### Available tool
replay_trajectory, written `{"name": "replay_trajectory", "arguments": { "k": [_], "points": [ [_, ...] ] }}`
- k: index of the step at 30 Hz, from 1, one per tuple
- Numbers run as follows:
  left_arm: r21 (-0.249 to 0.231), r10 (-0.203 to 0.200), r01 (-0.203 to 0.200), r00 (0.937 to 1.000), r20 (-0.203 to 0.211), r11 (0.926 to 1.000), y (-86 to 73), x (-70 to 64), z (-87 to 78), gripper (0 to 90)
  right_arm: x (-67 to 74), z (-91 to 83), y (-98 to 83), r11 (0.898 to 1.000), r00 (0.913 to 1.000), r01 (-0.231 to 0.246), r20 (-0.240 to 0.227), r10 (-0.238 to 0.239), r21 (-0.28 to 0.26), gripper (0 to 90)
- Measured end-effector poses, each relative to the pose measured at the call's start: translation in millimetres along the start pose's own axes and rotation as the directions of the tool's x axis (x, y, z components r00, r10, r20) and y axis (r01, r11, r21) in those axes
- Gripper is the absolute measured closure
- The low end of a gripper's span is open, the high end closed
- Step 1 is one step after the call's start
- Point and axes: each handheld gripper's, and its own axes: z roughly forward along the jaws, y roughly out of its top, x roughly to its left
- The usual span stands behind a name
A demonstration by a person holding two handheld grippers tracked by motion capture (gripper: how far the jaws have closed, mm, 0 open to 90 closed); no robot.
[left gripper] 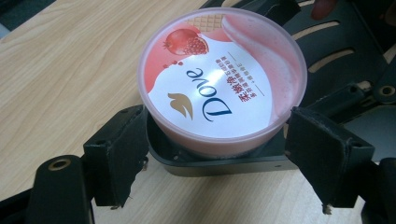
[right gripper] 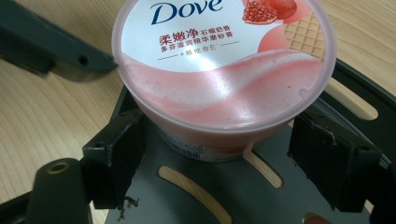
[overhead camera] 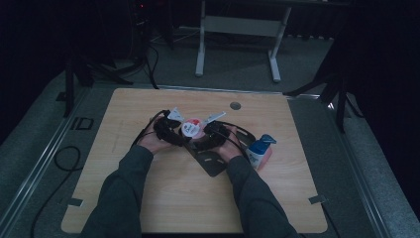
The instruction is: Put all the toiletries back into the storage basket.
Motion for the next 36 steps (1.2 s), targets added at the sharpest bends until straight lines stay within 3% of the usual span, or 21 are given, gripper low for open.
{"name": "replay_trajectory", "arguments": {
  "k": [8, 12, 14, 17, 21, 31, 36],
  "points": [
    [-0.017, -0.013, 0.013, 0.9999, -0.010, 0.9998, -3.7, 0.6, -4.2, 22.4, 4.9, -3.5, -2.3, 1.000, 0.9994, -0.025, 0.023, 0.025, -0.002, 22.3],
    [-0.051, -0.047, 0.046, 0.9989, -0.005, 0.9976, -8.9, 3.2, -11.7, 24.0, 11.6, -10.5, -4.7, 0.999, 0.9966, -0.049, 0.064, 0.051, -0.024, 25.6],
    [-0.058, -0.053, 0.052, 0.9986, -0.005, 0.9969, -10.3, 3.2, -13.3, 24.3, 13.6, -12.6, -4.6, 0.998, 0.9962, -0.057, 0.064, 0.059, -0.027, 26.5],
    [-0.087, -0.077, 0.076, 0.9970, -0.009, 0.9934, -16.9, 1.8, -20.5, 24.6, 24.9, -23.1, -3.1, 0.997, 0.9914, -0.067, 0.110, 0.070, -0.033, 29.3],
    [-0.102, -0.091, 0.089, 0.9958, -0.010, 0.9908, -21.6, 0.1, -24.9, 24.9, 33.8, -34.3, -3.4, 0.997, 0.9921, -0.071, 0.101, 0.075, -0.044, 30.2],
    [-0.119, -0.107, 0.106, 0.9942, -0.004, 0.9871, -30.1, -8.0, -25.1, 25.6, 45.5, -57.4, -6.0, 0.999, 0.9974, -0.035, 0.061, 0.037, -0.034, 24.8],
    [-0.119, -0.109, 0.109, 0.9941, 0.004, 0.9869, -34.3, -15.0, -22.1, 25.7, 53.5, -75.8, -8.6, 0.999, 0.9966, 0.034, 0.074, -0.034, -0.005, 24.6]
  ]
}}
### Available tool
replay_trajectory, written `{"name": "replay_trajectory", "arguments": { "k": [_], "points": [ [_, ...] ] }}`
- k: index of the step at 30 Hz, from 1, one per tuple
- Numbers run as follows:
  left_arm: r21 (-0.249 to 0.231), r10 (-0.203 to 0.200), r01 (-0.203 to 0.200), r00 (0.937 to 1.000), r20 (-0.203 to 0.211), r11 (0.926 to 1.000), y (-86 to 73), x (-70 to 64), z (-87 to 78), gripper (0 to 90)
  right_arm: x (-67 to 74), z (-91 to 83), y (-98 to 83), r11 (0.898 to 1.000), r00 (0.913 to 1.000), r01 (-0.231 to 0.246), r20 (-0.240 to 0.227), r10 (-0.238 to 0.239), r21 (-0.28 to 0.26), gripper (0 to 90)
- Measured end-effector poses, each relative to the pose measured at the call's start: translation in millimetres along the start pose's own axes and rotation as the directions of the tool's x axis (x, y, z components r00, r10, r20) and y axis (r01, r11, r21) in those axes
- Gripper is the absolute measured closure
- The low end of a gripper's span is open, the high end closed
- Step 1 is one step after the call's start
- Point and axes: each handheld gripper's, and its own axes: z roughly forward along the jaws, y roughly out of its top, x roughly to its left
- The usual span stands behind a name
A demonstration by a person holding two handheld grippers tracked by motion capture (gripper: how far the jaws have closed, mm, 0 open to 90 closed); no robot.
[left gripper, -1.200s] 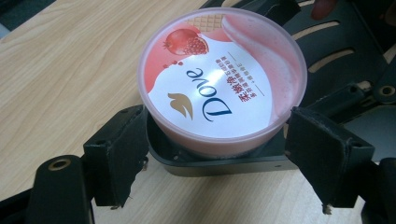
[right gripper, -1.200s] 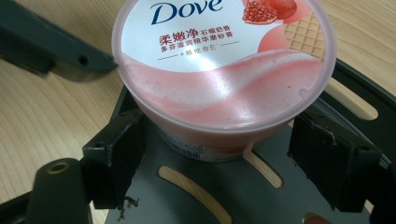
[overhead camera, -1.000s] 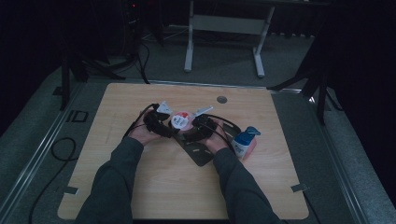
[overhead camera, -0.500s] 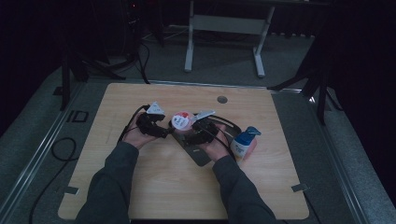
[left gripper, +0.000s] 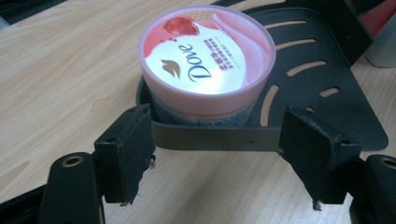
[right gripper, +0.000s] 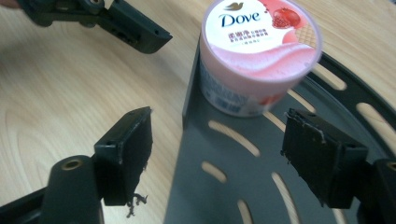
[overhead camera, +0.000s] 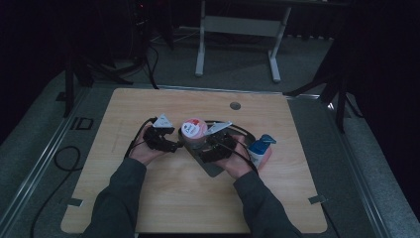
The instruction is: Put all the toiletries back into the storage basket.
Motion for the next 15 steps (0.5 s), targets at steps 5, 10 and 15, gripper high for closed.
{"name": "replay_trajectory", "arguments": {
  "k": [5, 10, 15],
  "points": [
    [-0.004, -0.010, 0.010, 0.9999, 0.004, 0.9999, -4.6, -2.7, 1.1, 25.7, 2.4, -15.8, -1.4, 0.999, 0.9990, 0.045, 0.003, -0.045, 0.020, 30.7],
    [0.001, -0.009, 0.009, 1.0000, -0.001, 1.0000, -9.3, -6.5, 0.1, 25.7, -1.1, -37.1, 0.1, 0.997, 0.9973, 0.074, 0.003, -0.074, 0.011, 34.0],
    [-0.001, -0.022, 0.022, 0.9997, 0.013, 0.9998, -15.2, -8.4, -1.1, 25.7, -7.2, -53.4, 2.5, 0.995, 0.9949, 0.100, 0.012, -0.101, 0.021, 33.7]
  ]
}}
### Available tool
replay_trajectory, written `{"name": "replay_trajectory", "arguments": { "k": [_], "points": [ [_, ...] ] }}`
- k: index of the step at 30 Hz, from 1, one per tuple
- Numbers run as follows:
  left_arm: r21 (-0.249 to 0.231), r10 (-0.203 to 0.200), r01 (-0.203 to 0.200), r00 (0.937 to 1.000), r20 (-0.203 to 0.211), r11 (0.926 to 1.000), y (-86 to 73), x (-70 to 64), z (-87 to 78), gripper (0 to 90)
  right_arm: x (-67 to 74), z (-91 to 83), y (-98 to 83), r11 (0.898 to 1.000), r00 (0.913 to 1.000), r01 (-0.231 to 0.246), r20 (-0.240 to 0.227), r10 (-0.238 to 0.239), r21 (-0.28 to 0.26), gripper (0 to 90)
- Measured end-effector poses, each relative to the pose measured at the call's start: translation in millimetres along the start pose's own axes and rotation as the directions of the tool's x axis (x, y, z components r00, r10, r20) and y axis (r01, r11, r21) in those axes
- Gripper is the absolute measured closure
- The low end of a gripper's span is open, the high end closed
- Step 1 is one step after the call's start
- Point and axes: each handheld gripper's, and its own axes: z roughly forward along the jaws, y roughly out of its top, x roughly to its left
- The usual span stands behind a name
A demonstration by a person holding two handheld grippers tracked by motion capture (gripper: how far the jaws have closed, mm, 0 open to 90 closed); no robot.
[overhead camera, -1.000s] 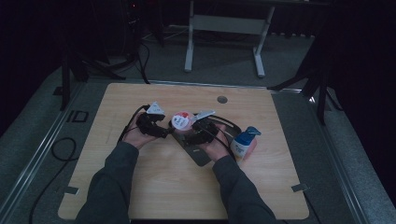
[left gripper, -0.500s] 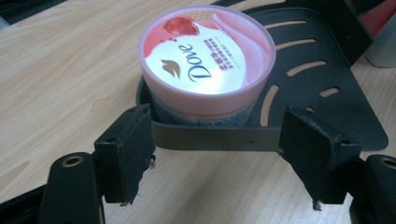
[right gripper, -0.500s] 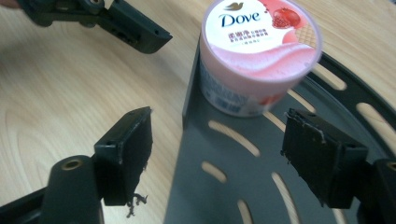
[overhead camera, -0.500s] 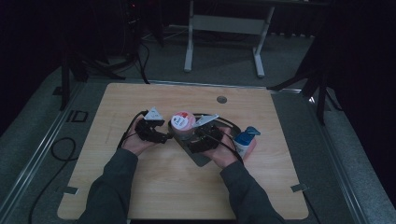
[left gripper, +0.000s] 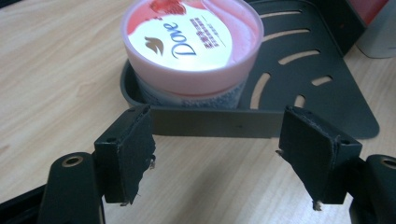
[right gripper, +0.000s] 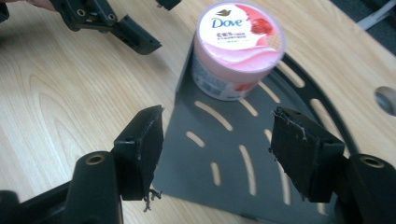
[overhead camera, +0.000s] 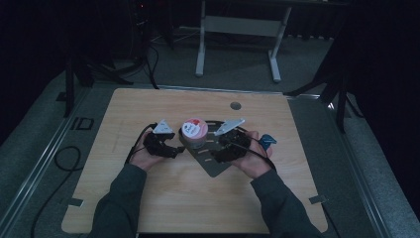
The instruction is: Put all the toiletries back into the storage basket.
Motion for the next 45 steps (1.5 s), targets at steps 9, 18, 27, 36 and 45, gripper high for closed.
{"name": "replay_trajectory", "arguments": {
  "k": [9, 18, 27, 36, 45],
  "points": [
    [-0.004, -0.017, 0.017, 0.9998, -0.005, 0.9998, -8.7, 0.3, -2.8, 25.7, -21.5, -30.1, -6.3, 0.999, 0.9995, 0.024, 0.017, -0.025, 0.020, 31.9],
    [-0.007, -0.021, 0.021, 0.9998, 0.003, 0.9998, -12.0, -1.3, -2.0, 25.7, -37.7, -47.6, -13.5, 0.999, 0.9993, 0.022, 0.031, -0.023, 0.032, 31.1],
    [-0.009, -0.026, 0.026, 0.9996, 0.010, 0.9996, -14.3, -2.5, 0.0, 25.7, -52.7, -54.7, -26.4, 0.997, 0.9985, 0.009, 0.054, -0.014, 0.078, 32.3],
    [-0.007, -0.030, 0.030, 0.9995, 0.014, 0.9995, -14.9, -2.3, 1.5, 25.7, -60.1, -55.7, -39.1, 0.993, 0.9984, 0.000, 0.056, -0.007, 0.116, 35.1],
    [-0.013, -0.035, 0.035, 0.9992, 0.018, 0.9993, -15.6, -2.2, 1.9, 25.7, -61.1, -51.9, -46.7, 0.988, 0.9993, 0.009, 0.036, -0.015, 0.153, 39.0]
  ]
}}
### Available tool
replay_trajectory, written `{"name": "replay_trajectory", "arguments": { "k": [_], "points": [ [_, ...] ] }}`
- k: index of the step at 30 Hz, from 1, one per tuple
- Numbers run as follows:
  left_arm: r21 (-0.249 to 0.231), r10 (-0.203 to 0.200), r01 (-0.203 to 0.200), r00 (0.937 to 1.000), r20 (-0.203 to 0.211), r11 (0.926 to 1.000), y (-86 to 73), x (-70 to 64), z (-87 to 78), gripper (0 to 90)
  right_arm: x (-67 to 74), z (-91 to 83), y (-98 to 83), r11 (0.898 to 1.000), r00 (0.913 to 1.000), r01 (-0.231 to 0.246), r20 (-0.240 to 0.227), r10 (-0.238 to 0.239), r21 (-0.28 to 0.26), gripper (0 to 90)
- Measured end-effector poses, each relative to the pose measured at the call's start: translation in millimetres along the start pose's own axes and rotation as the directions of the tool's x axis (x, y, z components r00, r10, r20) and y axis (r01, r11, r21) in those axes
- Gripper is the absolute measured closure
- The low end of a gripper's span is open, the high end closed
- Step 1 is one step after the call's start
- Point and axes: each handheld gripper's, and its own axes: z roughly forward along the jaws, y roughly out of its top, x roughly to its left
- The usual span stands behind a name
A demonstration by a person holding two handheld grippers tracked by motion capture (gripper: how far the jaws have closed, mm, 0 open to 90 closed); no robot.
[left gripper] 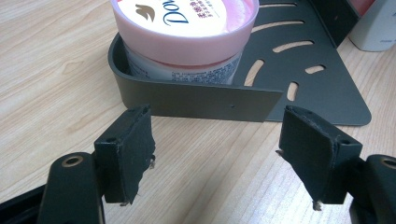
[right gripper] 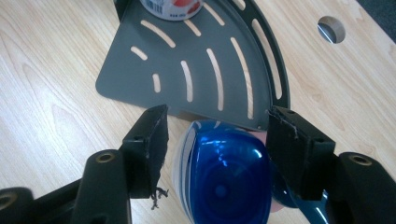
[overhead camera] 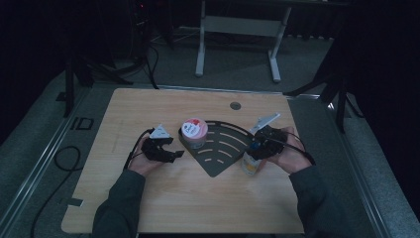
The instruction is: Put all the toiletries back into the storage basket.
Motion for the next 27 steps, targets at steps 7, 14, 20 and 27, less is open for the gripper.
{"name": "replay_trajectory", "arguments": {
  "k": [7, 14, 20, 27],
  "points": [
    [0.006, 0.001, -0.001, 1.0000, 0.005, 1.0000, -0.7, -0.6, 2.4, 25.7, -1.1, 4.7, -6.0, 1.000, 0.9997, 0.006, -0.023, -0.006, 0.028, 45.5],
    [0.013, 0.000, 0.000, 1.0000, 0.008, 0.9999, -1.4, -2.2, 5.5, 25.7, -1.1, 9.1, -6.8, 0.997, 0.9994, 0.016, -0.034, -0.013, 0.081, 49.1],
    [0.016, 0.003, -0.003, 1.0000, 0.009, 0.9999, -1.9, -2.2, 6.4, 25.7, -1.9, 11.8, -3.0, 0.992, 0.9986, 0.031, -0.046, -0.025, 0.124, 49.4],
    [0.015, -0.003, 0.003, 0.9999, 0.011, 0.9999, -3.7, -1.4, 6.2, 25.7, -2.3, 20.7, -0.8, 0.981, 0.9968, 0.046, -0.074, -0.032, 0.191, 49.4]
  ]
}}
